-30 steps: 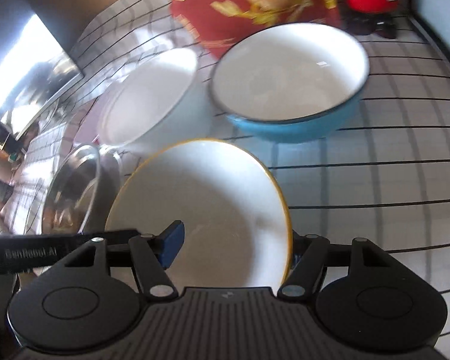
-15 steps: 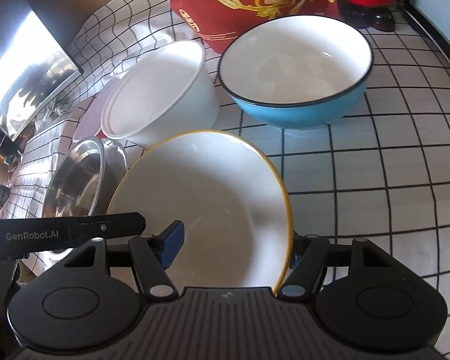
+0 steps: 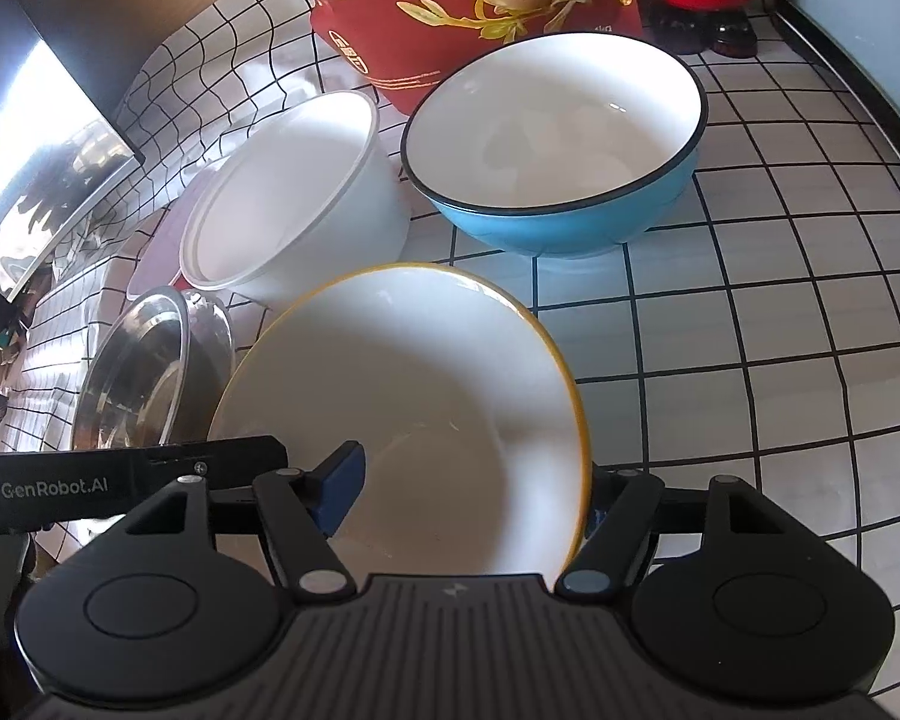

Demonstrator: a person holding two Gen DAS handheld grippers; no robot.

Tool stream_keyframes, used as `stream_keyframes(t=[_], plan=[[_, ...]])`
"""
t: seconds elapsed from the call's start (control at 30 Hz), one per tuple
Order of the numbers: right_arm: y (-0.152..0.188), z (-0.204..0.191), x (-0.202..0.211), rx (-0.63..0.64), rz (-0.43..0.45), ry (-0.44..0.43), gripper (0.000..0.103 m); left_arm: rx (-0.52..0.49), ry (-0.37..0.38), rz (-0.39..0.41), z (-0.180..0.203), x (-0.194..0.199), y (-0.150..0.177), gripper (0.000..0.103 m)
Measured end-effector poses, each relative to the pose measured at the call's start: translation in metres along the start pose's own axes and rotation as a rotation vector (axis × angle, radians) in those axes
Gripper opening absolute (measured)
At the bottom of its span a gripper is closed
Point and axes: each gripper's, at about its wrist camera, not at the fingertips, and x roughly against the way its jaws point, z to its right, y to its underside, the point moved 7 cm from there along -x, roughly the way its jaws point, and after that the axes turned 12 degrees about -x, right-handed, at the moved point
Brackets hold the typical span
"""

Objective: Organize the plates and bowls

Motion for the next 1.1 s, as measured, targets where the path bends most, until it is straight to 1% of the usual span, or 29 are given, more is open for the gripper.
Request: stream_keyframes(t=[0.2,0.3,0.43,0.47,0.6,0.73,0.8,0.87,0.97,1.0,1.07,1.1], plan=[[0.0,0.001,0.002,-0.003,0.004,-0.002,0.071,0.02,0.019,-0.006,-0.004,0.003,0.0,0.02],[-0.004,0.0,0.007,0.017,0.034,0.01,0.071,0.022,0.027,0.018,-0.007,0.012,-0.005,0.02],[-0.014,-0.002,0.022,0.046,0.092,0.026,0.074,-0.015,0.022,0.046,-0.01,0.031,-0.016,0.021],[-0.017,-0.002,0.027,0.051,0.109,0.029,0.075,-0.02,0.019,0.061,-0.012,0.037,-0.02,0.021],[-0.033,-0.007,0.045,0.046,0.178,0.031,0.076,-0.01,-0.004,0.119,-0.027,0.056,-0.037,0.021],[-0.051,-0.018,0.052,0.002,0.198,-0.009,0.076,0.006,-0.074,0.163,-0.054,0.068,-0.06,0.021],[-0.058,-0.027,0.05,-0.026,0.181,-0.038,0.076,0.014,-0.101,0.172,-0.068,0.069,-0.07,0.021],[-0.062,-0.038,0.044,-0.058,0.161,-0.071,0.076,0.023,-0.133,0.164,-0.085,0.066,-0.085,0.021],[-0.068,-0.058,0.028,-0.086,0.14,-0.107,0.076,0.02,-0.145,0.147,-0.103,0.056,-0.104,0.021],[-0.07,-0.064,0.021,-0.089,0.138,-0.103,0.076,0.022,-0.142,0.139,-0.105,0.051,-0.107,0.021],[-0.073,-0.073,0.005,-0.096,0.126,-0.067,0.075,0.022,-0.128,0.116,-0.113,0.038,-0.118,0.021],[-0.077,-0.081,-0.002,-0.087,0.168,-0.083,0.07,0.018,-0.128,0.102,-0.116,0.032,-0.119,0.021]])
